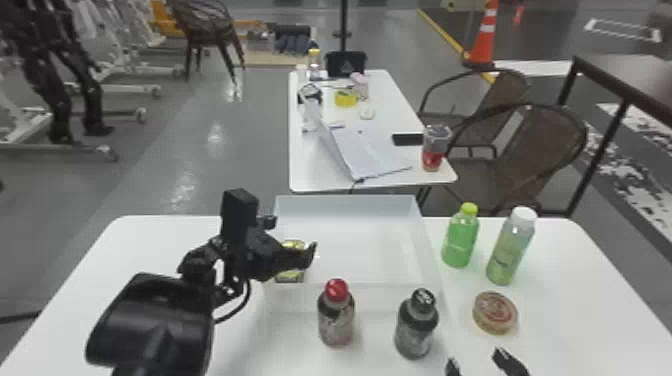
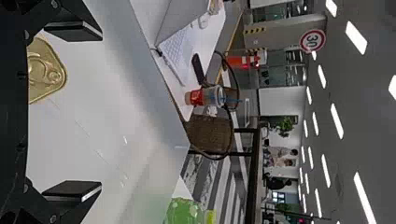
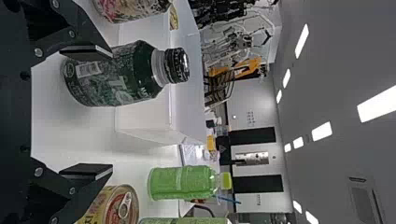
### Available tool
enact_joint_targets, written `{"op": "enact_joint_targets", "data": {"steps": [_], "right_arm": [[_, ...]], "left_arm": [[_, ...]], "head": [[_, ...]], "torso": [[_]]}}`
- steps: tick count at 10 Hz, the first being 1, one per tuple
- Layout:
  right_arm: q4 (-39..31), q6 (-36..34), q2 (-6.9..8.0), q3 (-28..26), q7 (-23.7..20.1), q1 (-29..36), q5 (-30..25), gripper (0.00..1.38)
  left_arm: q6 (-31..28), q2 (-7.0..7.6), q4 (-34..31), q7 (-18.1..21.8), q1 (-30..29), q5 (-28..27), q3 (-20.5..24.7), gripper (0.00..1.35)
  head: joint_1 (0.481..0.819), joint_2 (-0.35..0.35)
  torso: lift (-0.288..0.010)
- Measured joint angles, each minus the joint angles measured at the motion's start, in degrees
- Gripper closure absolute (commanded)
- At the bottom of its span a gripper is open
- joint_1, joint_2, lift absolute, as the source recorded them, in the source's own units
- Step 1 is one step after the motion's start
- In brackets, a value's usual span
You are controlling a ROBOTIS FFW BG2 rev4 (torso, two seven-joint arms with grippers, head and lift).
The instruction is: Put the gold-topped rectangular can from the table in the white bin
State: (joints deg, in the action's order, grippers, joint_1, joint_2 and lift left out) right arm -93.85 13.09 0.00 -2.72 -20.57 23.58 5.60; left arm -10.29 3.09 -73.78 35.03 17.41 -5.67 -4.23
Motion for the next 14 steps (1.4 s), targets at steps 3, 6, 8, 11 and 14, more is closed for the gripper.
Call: {"op": "enact_joint_targets", "data": {"steps": [3,6,8,11,14], "right_arm": [[-0.25,0.00,0.00,-0.05,0.00,0.31,-0.06,0.42],[-0.35,-0.02,0.00,-0.09,0.00,0.49,-0.13,0.42],[-0.50,-0.03,0.00,-0.10,0.00,0.54,-0.22,0.42],[-0.95,-0.01,0.00,-0.10,0.02,0.94,-0.36,0.42],[-1.28,-0.05,0.00,-0.14,0.09,1.36,-0.39,0.42]], "left_arm": [[6.05,-2.49,-9.51,-5.97,-11.58,0.39,7.88,0.17],[12.57,-3.08,-17.83,-15.31,-24.12,6.00,11.51,0.17],[17.34,-3.09,-20.31,-19.53,-30.91,8.19,12.67,0.17],[22.77,-3.10,-22.90,-25.97,-40.63,11.48,13.37,0.17],[23.79,-3.09,-23.94,-28.27,-44.37,12.79,12.93,0.17]], "head": [[0.549,0.000],[0.549,0.000],[0.549,0.000],[0.549,0.000],[0.549,0.000]], "torso": [[-0.100],[-0.100],[-0.100],[-0.100],[-0.100]]}}
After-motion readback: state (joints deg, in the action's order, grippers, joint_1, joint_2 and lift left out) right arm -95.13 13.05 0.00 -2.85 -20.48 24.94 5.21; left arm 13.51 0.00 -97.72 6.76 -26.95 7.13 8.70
